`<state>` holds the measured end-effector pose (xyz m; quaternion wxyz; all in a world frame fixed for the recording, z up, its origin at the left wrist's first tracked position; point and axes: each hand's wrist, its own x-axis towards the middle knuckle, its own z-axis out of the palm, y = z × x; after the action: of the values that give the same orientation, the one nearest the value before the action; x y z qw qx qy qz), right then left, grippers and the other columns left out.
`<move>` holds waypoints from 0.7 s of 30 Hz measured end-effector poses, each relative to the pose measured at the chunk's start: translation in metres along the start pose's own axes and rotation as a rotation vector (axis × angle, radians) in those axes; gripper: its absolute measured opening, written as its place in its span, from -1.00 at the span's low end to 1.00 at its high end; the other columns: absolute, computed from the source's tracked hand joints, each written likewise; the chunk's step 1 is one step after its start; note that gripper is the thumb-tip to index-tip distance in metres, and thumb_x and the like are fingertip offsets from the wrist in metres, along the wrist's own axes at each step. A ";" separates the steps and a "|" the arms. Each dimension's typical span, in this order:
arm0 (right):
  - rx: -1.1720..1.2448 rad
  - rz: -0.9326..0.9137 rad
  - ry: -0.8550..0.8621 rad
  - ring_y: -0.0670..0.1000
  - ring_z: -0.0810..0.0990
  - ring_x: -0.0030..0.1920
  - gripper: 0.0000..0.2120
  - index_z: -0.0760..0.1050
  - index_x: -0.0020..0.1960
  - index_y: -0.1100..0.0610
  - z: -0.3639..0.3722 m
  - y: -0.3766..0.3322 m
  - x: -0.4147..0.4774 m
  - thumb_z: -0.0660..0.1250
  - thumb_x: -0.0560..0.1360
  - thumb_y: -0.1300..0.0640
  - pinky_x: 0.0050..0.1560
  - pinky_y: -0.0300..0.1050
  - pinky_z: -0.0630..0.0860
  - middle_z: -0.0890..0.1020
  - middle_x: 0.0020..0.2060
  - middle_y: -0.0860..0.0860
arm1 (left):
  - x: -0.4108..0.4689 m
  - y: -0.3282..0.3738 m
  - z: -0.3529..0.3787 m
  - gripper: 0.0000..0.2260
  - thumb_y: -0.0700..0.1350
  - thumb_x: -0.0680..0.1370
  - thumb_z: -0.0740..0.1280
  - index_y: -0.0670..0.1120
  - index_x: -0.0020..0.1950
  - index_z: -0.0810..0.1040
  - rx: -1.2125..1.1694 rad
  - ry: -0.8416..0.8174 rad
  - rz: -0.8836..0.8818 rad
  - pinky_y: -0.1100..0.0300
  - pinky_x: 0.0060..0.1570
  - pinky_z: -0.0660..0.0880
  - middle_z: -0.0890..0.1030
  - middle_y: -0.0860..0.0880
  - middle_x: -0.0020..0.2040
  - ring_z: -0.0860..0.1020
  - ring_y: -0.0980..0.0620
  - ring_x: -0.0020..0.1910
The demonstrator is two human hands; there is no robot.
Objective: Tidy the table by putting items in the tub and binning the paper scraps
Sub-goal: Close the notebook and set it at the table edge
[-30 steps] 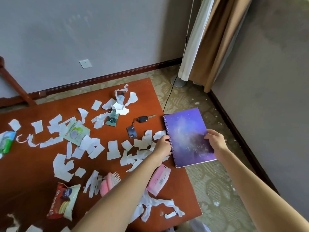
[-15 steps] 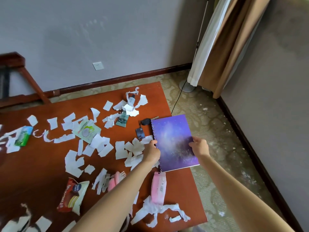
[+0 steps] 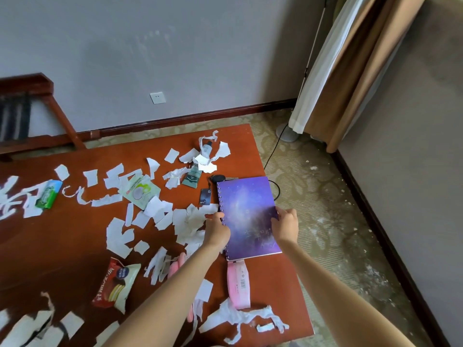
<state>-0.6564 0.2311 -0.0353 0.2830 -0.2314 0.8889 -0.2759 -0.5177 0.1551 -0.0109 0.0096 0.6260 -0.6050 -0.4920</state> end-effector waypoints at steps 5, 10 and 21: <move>-0.055 -0.042 -0.027 0.18 0.42 0.17 -0.59 0.43 0.33 0.26 0.005 -0.005 -0.005 0.14 0.50 0.38 0.18 -0.13 0.35 0.41 0.15 0.19 | -0.003 -0.007 -0.004 -0.64 -0.35 0.57 0.12 -0.19 0.36 0.34 -0.035 0.013 -0.008 0.16 -0.04 0.46 0.43 -0.22 0.31 0.48 -0.17 0.21; -0.146 -0.076 0.013 0.24 0.43 0.12 -0.67 0.50 0.17 0.34 0.009 -0.005 -0.009 0.10 0.48 0.40 0.16 0.05 0.42 0.44 0.08 0.24 | -0.004 -0.008 -0.007 -0.58 -0.38 0.54 0.10 -0.15 0.38 0.32 -0.068 -0.017 -0.025 0.23 -0.16 0.44 0.40 -0.20 0.31 0.49 -0.12 0.12; -0.113 -0.035 0.177 0.26 0.40 0.13 -0.67 0.47 0.18 0.34 0.007 -0.012 -0.017 0.20 0.42 0.40 0.14 0.06 0.36 0.43 0.12 0.25 | -0.010 -0.013 -0.021 -0.58 -0.39 0.55 0.12 -0.10 0.37 0.36 -0.240 -0.156 -0.045 -0.01 0.19 0.53 0.47 -0.14 0.29 0.52 -0.09 0.14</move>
<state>-0.6365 0.2290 -0.0264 0.1848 -0.2373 0.9204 -0.2496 -0.4926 0.1537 -0.0020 0.0263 0.5934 -0.5265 -0.6082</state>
